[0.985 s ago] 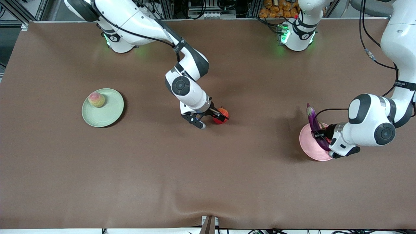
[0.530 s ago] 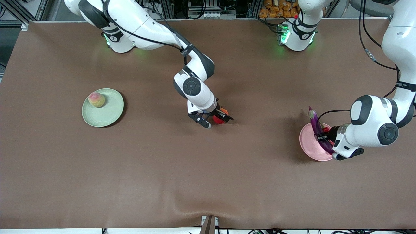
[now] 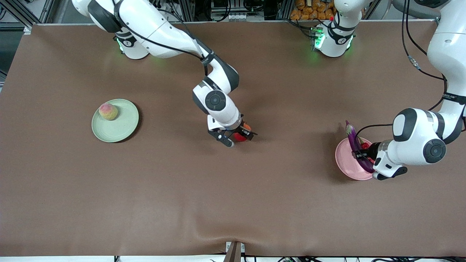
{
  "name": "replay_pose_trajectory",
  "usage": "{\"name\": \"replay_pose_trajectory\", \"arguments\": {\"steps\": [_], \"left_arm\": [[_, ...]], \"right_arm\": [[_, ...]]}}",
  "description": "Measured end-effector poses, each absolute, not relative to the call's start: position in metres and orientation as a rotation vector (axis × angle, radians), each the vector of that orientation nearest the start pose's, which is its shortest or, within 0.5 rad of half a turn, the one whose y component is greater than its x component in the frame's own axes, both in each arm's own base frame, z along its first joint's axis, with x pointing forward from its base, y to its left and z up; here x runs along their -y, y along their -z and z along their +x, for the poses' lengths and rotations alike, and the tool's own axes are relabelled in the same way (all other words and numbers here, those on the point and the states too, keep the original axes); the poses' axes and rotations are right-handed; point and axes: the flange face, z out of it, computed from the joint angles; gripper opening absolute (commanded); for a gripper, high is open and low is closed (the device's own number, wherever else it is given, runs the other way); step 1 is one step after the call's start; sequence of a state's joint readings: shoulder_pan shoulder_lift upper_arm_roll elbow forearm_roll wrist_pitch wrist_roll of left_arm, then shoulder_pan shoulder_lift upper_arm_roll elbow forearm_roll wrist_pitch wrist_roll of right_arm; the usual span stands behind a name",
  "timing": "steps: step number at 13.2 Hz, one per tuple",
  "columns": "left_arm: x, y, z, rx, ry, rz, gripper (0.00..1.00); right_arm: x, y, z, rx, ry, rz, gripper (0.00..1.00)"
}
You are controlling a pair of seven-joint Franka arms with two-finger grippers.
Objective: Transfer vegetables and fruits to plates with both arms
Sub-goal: 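Grasp the red apple with the right gripper while the left lowers the eggplant, then carry the apple to the green plate while the left gripper withdraws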
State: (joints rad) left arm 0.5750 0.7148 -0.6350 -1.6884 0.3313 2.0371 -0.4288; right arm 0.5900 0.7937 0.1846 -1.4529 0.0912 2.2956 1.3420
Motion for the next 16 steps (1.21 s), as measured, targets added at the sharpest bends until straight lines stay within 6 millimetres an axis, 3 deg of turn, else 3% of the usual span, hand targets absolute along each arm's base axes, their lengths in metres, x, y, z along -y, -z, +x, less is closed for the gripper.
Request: {"name": "replay_pose_trajectory", "arguments": {"steps": [2, 3, 5, 6, 8, 12, 14, 16], "left_arm": [[-0.021, -0.243, 0.655, 0.419, -0.333, -3.173, 1.00], [-0.020, -0.260, 0.658, 0.412, -0.307, -3.165, 1.00], [-0.008, -0.311, 0.656, 0.369, -0.296, -3.129, 1.00], [-0.003, -0.337, 0.655, 0.351, -0.299, -3.106, 1.00], [0.002, -0.390, 0.654, 0.315, -0.284, -3.080, 1.00], [0.002, -0.481, 0.657, 0.298, -0.154, -3.072, 1.00], [0.005, -0.518, 0.648, 0.301, -0.109, -3.052, 1.00], [0.014, -0.555, 0.635, 0.306, -0.045, -3.040, 1.00]], "right_arm": [[-0.447, -0.273, 0.564, -0.975, -0.316, -2.917, 0.00], [-0.413, -0.304, 0.575, -0.915, -0.378, -2.978, 0.00], [-0.335, -0.349, 0.592, -0.833, -0.528, -3.057, 0.00], [-0.298, -0.358, 0.599, -0.806, -0.584, -3.068, 0.00], [-0.220, -0.355, 0.604, -0.739, -0.670, -3.070, 0.00], [-0.073, -0.313, 0.573, -0.531, -0.715, -3.046, 0.00], [-0.027, -0.284, 0.554, -0.474, -0.686, -3.038, 0.00], [-0.001, -0.259, 0.543, -0.459, -0.628, -3.029, 0.00]]}}
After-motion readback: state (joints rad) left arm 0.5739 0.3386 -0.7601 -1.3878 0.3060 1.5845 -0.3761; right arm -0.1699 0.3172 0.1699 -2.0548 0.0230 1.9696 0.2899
